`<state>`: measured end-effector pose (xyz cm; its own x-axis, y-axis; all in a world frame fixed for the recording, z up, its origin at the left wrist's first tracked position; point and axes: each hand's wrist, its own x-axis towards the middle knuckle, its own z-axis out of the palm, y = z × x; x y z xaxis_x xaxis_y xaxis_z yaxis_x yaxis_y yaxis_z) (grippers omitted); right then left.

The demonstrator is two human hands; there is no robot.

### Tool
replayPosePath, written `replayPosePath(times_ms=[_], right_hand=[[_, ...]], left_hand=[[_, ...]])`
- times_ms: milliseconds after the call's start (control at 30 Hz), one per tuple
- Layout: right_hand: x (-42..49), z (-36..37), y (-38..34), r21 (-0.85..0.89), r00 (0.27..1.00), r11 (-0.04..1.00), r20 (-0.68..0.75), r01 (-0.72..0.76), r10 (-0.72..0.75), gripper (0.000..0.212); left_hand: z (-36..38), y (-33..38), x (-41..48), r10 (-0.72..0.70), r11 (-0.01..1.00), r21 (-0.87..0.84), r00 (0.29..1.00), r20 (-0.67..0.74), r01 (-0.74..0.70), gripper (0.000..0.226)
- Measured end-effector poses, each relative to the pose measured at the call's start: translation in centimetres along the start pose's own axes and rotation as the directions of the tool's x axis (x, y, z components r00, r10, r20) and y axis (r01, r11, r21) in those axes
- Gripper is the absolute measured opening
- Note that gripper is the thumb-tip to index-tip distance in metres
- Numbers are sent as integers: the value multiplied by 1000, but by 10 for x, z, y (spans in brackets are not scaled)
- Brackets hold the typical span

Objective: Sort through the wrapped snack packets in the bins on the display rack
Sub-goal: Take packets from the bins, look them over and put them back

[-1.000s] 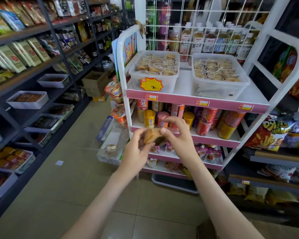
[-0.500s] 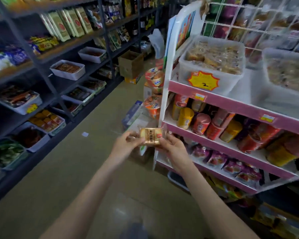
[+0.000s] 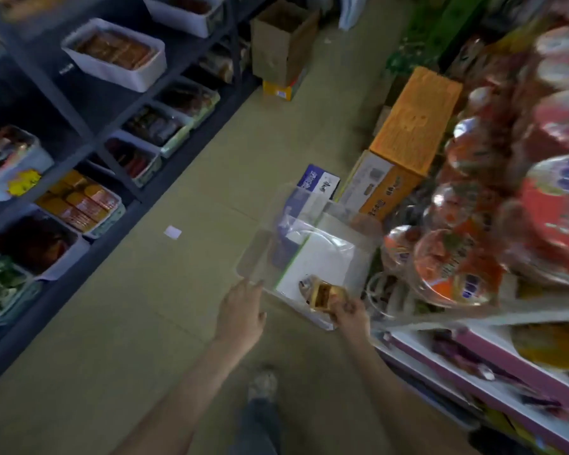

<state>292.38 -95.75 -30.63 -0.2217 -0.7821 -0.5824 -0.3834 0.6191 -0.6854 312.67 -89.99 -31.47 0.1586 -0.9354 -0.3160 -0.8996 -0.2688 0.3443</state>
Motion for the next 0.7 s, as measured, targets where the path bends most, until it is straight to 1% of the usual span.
replayPosePath(times_ms=[33,133,200,233,300,333,367,400,433,500,600,700], right_hand=[[17,12,9,-38,1000,999,-14,-16,15,41],[53,37,27,-75,993,993,-73,-93,88,52],[66,46,36,-144,990,984,-107,-102,87,62],[67,48,37,-202,992,976,-114,-84,62,67],[63,50,36,-383,995,924,-93,8,-47,72],[59,49,34,-495,990,865,-59,85,-132,72],[57,47,34,-594,978,788,-10,163,-210,72],[55,46,32,-655,968,726,35,211,-250,71],[53,45,32,-683,966,695,65,227,-252,68],[50,42,32,-710,970,669,92,222,-224,62],[43,35,33,-755,973,617,131,222,-189,61],[30,26,27,-739,965,625,142,251,-219,60]], left_hand=[[10,-4,16,46,995,92,999,26,-48,67],[38,-8,59,149,957,234,983,110,-171,67],[54,-10,78,202,919,304,961,187,-252,69],[61,-11,85,221,897,333,948,231,-290,68],[68,-13,92,232,883,335,926,297,-329,61],[74,-13,93,241,882,333,926,290,-334,57],[76,-10,95,243,878,331,918,313,-345,54],[77,-6,95,247,875,331,915,319,-352,52],[75,0,95,257,869,336,912,319,-362,50],[69,9,93,284,864,321,902,325,-387,48],[61,20,86,315,865,290,892,323,-410,47],[49,33,75,351,874,253,899,262,-414,48]])
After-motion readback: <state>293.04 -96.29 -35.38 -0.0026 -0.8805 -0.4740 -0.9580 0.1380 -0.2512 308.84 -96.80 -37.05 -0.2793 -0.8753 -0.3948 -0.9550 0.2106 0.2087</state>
